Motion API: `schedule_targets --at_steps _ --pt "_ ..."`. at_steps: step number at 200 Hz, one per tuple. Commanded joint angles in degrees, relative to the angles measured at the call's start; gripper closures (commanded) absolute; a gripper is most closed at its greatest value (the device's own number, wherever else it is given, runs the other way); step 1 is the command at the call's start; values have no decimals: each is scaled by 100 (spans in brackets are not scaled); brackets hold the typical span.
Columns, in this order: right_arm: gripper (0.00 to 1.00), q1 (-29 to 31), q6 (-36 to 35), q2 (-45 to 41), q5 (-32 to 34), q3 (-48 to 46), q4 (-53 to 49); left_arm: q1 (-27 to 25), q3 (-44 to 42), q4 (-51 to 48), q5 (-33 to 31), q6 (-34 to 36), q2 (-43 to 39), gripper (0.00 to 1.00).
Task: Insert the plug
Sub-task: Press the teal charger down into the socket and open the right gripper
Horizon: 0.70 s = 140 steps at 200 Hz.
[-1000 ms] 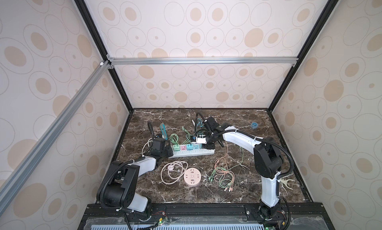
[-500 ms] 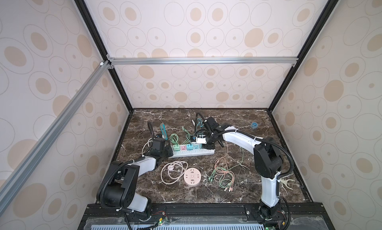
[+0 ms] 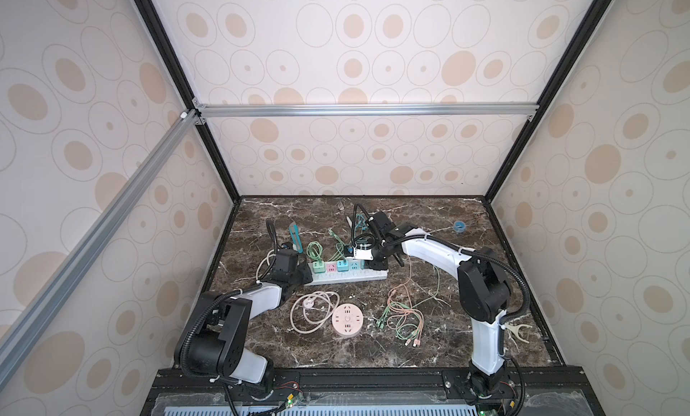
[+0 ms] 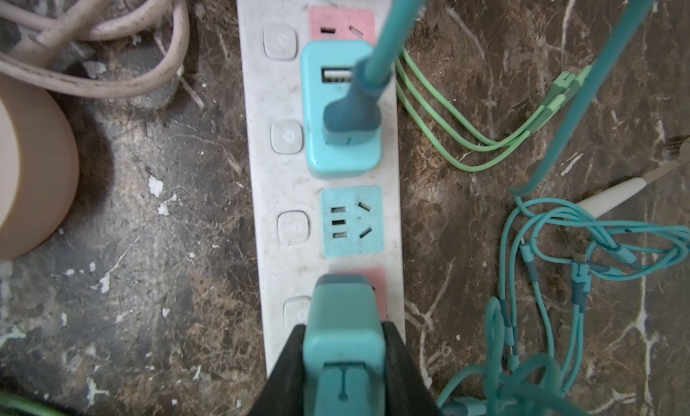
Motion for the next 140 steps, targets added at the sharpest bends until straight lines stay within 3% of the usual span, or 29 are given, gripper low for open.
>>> schedule_targets --at_steps 1,92,140 --pt "100 28 -43 389 99 0 -130 36 71 -302 6 142 -105 71" --pt "99 -64 -100 725 160 134 -216 44 75 -391 -6 187 -350 71" --pt "93 -79 80 726 178 154 -109 45 139 -618 2 211 -679 70"
